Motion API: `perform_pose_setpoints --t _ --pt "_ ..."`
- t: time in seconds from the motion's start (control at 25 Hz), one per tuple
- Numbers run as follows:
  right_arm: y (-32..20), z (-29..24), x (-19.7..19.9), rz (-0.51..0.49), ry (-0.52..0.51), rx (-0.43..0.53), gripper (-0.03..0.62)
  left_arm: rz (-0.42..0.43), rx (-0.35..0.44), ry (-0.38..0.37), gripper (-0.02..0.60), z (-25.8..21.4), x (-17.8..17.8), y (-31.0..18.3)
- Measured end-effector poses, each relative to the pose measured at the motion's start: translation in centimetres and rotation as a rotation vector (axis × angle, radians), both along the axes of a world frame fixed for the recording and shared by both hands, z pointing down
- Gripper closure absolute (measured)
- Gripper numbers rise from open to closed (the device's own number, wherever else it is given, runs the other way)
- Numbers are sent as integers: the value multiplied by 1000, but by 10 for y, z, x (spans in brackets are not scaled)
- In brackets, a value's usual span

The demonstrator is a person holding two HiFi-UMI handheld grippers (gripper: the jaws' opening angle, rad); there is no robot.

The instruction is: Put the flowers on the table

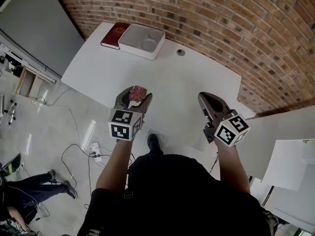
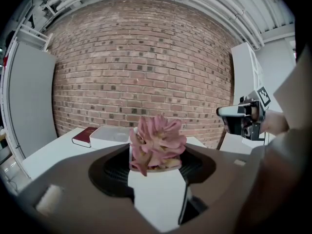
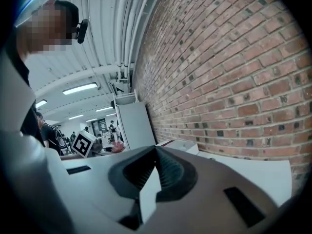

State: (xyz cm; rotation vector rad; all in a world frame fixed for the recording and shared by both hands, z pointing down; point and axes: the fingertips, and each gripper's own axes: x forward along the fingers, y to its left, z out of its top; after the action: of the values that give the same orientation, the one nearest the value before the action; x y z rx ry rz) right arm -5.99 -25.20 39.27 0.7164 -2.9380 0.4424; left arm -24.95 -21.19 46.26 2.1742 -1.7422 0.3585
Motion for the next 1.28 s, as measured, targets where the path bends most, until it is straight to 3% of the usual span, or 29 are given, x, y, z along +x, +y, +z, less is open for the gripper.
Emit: perform_pose_setpoints --t 0.2,0.4,0.96,1.28 --pt "-13 6 -25 29 8 -14 588 38 -20 13 308 13 -20 -20" --pt "-14 16 -24 38 17 -42 588 63 -36 18 308 18 -19 -29" --pt "-40 30 39 79 4 -66 588 107 -135 -6 308 41 43 -62" --pt "-48 50 49 63 23 -111 588 137 -168 -17 307 57 62 -90"
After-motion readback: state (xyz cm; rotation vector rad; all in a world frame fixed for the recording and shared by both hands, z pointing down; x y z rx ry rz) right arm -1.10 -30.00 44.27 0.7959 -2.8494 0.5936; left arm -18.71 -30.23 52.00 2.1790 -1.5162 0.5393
